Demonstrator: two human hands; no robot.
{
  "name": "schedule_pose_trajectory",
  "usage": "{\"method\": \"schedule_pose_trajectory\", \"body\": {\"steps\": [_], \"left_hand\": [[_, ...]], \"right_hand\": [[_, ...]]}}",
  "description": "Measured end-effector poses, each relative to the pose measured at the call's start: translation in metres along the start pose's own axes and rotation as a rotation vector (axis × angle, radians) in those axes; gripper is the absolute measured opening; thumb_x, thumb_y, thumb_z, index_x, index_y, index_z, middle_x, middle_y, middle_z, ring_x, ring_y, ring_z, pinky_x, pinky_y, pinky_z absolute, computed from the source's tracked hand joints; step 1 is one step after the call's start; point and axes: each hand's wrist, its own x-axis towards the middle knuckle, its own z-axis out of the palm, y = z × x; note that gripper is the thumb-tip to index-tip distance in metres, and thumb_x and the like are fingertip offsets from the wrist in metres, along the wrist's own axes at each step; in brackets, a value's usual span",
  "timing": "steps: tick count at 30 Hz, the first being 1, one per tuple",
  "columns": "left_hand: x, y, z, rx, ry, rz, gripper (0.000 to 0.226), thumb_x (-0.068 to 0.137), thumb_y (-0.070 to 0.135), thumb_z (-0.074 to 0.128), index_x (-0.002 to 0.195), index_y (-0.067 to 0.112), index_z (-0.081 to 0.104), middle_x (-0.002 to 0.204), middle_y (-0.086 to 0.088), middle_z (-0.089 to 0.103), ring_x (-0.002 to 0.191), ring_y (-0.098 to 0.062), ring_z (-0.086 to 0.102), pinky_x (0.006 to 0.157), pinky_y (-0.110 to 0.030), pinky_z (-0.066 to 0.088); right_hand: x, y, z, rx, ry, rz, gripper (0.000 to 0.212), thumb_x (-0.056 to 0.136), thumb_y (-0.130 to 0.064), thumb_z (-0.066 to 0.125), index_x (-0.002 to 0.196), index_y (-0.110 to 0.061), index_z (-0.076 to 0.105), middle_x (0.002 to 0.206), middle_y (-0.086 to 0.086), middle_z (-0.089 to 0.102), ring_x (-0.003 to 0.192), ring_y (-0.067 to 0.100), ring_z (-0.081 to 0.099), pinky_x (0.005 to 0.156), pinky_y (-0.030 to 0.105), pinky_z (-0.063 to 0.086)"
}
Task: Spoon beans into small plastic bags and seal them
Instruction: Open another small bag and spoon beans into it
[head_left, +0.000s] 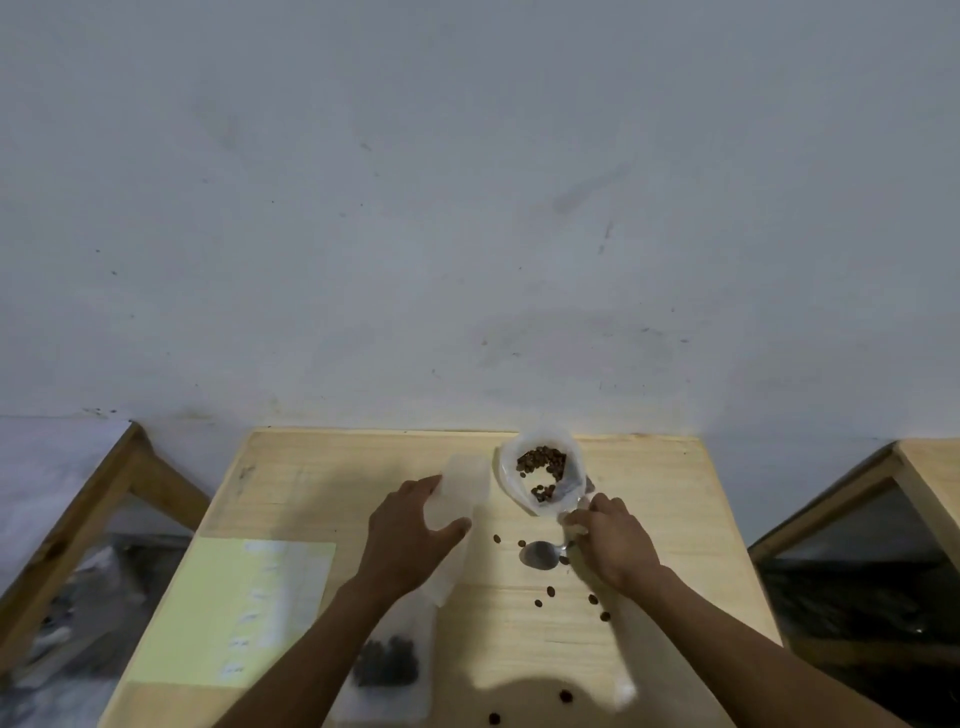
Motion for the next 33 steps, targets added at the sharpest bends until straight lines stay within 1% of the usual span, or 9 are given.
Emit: {"method": "schedule_pose_trajectory", "body": {"steps": [3,11,12,14,16,20,23,28,33], "left_hand": [[0.001,-0.003,0.0,-0.028,-0.036,-0.046,0.069,0.081,0.049,0.069,0.139,0.019,0.046,0.135,0.002,0.054,0.121,-0.016,0.05,0.105,-0.034,0.038],[0.015,0.0,0.011,-0.037,-0.087,-0.056,0.067,0.078,0.049,0.072,0.135,0.021,0.049,0.131,0.004,0.055,0.115,-0.016,0.052,0.101,-0.036,0.044],[0.017,0.0,0.013,-0.034,-0.101,-0.05,0.067,0.078,0.048,0.072,0.135,0.021,0.049,0.131,0.005,0.055,0.115,-0.015,0.051,0.101,-0.035,0.043],[0.021,0.001,0.015,-0.029,-0.135,-0.027,0.066,0.078,0.046,0.073,0.134,0.021,0.049,0.13,0.005,0.054,0.113,-0.014,0.05,0.099,-0.033,0.043],[0.025,0.0,0.017,-0.032,-0.168,-0.001,0.063,0.077,0.044,0.073,0.131,0.021,0.051,0.126,0.006,0.054,0.11,-0.013,0.05,0.096,-0.031,0.043],[0.038,0.0,0.021,-0.027,-0.261,0.056,0.062,0.07,0.049,0.071,0.124,0.022,0.055,0.119,0.01,0.053,0.107,-0.012,0.053,0.096,-0.034,0.045],[0.047,0.006,0.03,0.025,-0.348,0.155,0.073,0.068,0.053,0.064,0.132,0.021,0.051,0.132,0.011,0.05,0.119,-0.012,0.05,0.102,-0.032,0.042],[0.063,0.023,0.044,0.118,-0.447,0.317,0.069,0.075,0.046,0.066,0.137,0.023,0.048,0.153,0.015,0.032,0.136,-0.01,0.037,0.112,-0.033,0.032],[0.075,0.027,0.055,0.182,-0.504,0.352,0.067,0.077,0.039,0.069,0.138,0.024,0.046,0.156,0.007,0.031,0.136,-0.014,0.04,0.11,-0.03,0.033]], "right_hand": [[0.005,0.004,0.012,-0.154,0.086,-0.062,0.027,0.096,-0.032,0.042,0.11,-0.029,0.065,0.112,0.002,0.056,0.101,0.023,0.048,0.08,0.033,0.044],[0.013,0.013,0.021,-0.303,0.045,-0.07,0.014,0.074,-0.028,0.07,0.08,-0.018,0.062,0.084,0.004,0.062,0.077,0.024,0.053,0.062,0.036,0.045],[0.011,0.013,0.017,-0.315,0.011,-0.077,0.012,0.08,-0.029,0.062,0.083,-0.018,0.06,0.086,0.004,0.063,0.078,0.025,0.053,0.066,0.038,0.045],[0.005,0.01,0.003,-0.272,-0.026,-0.133,0.038,0.089,-0.033,0.022,0.098,-0.017,0.055,0.099,0.003,0.06,0.092,0.027,0.053,0.083,0.04,0.039],[0.0,0.012,-0.016,-0.203,0.011,-0.179,0.061,0.078,-0.037,-0.002,0.106,-0.017,0.049,0.106,0.002,0.056,0.099,0.026,0.052,0.086,0.038,0.032],[0.004,0.032,-0.042,-0.043,0.126,-0.081,0.016,0.098,-0.019,0.032,0.104,-0.019,0.047,0.103,0.003,0.056,0.084,0.026,0.052,0.07,0.038,0.038],[0.012,0.039,-0.055,-0.054,0.101,0.023,0.031,0.088,-0.002,0.042,0.114,-0.018,0.05,0.113,0.004,0.053,0.093,0.027,0.053,0.07,0.036,0.041],[0.019,0.029,-0.058,-0.024,0.072,0.082,0.041,0.086,-0.003,0.041,0.122,-0.021,0.043,0.114,0.005,0.059,0.088,0.032,0.058,0.063,0.036,0.043],[0.025,0.025,-0.053,0.473,0.261,0.177,0.017,0.087,-0.008,0.058,0.102,-0.017,0.057,0.079,0.006,0.068,0.074,0.029,0.062,0.066,0.036,0.048]]}}
